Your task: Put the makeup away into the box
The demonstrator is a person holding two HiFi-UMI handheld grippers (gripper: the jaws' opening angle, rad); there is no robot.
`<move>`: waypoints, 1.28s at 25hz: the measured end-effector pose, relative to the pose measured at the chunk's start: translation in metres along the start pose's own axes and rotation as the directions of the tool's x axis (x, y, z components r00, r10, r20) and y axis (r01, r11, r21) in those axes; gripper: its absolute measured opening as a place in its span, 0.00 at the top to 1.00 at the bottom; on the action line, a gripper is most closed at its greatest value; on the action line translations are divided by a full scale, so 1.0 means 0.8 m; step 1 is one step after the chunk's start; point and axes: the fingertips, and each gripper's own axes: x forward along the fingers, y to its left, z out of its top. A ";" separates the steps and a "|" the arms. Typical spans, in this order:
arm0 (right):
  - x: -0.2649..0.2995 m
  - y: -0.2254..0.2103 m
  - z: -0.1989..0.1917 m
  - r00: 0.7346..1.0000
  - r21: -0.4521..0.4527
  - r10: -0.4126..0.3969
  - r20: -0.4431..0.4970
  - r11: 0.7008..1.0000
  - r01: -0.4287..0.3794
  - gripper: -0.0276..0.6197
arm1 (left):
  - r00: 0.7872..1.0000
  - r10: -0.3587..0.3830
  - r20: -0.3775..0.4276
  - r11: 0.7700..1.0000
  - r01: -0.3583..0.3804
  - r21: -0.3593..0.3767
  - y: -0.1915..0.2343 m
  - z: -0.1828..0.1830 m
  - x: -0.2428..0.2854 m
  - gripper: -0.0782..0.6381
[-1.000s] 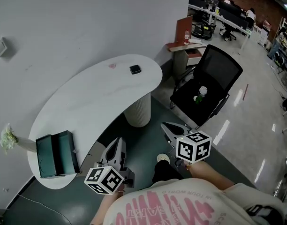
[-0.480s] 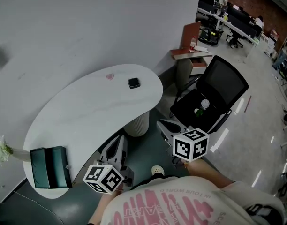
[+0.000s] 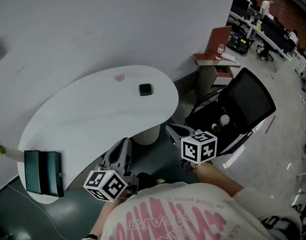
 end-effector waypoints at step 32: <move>0.263 -0.115 0.068 0.971 0.024 -0.096 -0.220 0.994 0.104 0.48 | 0.993 0.106 -0.056 0.992 -0.109 -0.056 0.183 0.084 0.184 0.89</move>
